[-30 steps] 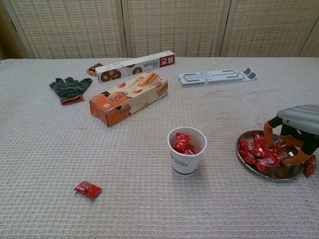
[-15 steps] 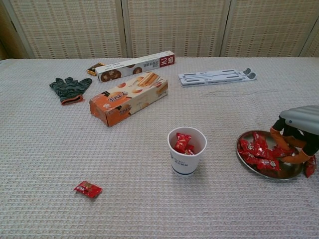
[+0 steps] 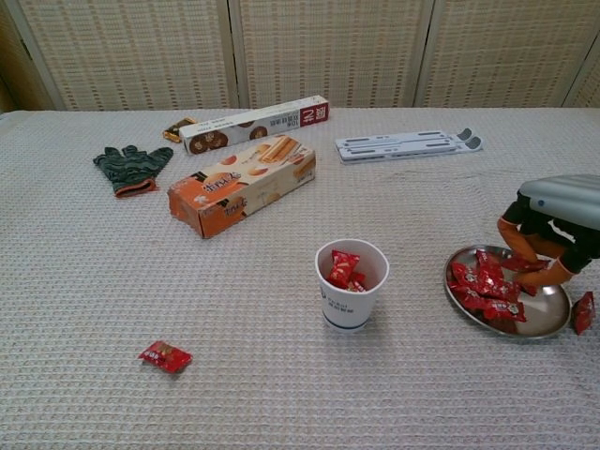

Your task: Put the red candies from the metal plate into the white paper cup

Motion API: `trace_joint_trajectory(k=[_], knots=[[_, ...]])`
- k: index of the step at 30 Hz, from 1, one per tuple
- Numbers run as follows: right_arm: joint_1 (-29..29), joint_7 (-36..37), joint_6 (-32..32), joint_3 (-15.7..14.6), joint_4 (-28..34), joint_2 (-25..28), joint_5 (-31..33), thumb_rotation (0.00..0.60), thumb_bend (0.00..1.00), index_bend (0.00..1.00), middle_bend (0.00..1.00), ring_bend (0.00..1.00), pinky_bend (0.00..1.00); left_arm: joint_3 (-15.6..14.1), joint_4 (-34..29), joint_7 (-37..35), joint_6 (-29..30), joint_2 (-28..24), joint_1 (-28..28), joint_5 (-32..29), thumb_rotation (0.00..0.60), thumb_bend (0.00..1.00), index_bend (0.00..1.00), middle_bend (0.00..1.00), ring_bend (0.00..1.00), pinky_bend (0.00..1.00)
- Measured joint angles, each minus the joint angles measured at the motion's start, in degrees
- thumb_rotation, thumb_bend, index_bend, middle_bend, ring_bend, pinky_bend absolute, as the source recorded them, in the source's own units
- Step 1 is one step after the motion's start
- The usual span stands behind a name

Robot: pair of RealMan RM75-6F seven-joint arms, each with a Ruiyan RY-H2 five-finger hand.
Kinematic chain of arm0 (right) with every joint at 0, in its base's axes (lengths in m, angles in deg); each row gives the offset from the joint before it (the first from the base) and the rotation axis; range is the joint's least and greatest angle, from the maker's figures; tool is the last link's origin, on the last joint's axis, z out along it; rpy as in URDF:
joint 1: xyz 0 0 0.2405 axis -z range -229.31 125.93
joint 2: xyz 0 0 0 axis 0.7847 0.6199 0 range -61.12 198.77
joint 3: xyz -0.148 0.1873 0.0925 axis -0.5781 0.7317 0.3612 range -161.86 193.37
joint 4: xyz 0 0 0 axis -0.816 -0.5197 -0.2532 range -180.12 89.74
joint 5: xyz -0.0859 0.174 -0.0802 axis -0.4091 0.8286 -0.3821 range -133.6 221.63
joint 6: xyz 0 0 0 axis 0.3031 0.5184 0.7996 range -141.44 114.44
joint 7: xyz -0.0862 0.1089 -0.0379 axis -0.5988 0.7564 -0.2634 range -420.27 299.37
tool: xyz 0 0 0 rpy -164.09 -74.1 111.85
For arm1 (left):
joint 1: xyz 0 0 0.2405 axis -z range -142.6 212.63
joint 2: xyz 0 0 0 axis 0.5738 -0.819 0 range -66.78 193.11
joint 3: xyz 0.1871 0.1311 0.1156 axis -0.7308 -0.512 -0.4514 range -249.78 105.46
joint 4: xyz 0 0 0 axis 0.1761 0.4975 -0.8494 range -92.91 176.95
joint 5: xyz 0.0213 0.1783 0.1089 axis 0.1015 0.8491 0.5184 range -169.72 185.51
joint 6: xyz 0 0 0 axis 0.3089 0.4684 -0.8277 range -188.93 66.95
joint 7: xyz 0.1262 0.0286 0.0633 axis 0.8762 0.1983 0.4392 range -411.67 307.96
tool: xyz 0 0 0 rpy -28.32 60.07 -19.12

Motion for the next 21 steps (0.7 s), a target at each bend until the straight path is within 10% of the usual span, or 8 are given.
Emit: trace_joint_trajectory(k=[9,21], knots=[[-5.86,-0.95,-3.08,4.13,13.38,3.63,-1.32,0.600,0.24,0.72,0.87,0.77,0.97,-0.25,-0.11,-0.25,0.36,-0.15,-0.13,0.65,0.600,0.62,0.29,0.13,0.09,0.30],[-13.39,-5.87,-7.89,8.12,12.30,-2.33,8.12,0.600,0.24,0.72,0.87,0.77,0.97,-0.34,-0.15,-0.60,0.79,-0.39,-0.29,1.05,0.600,0.62,0.29,0.13,0.09,0.30]])
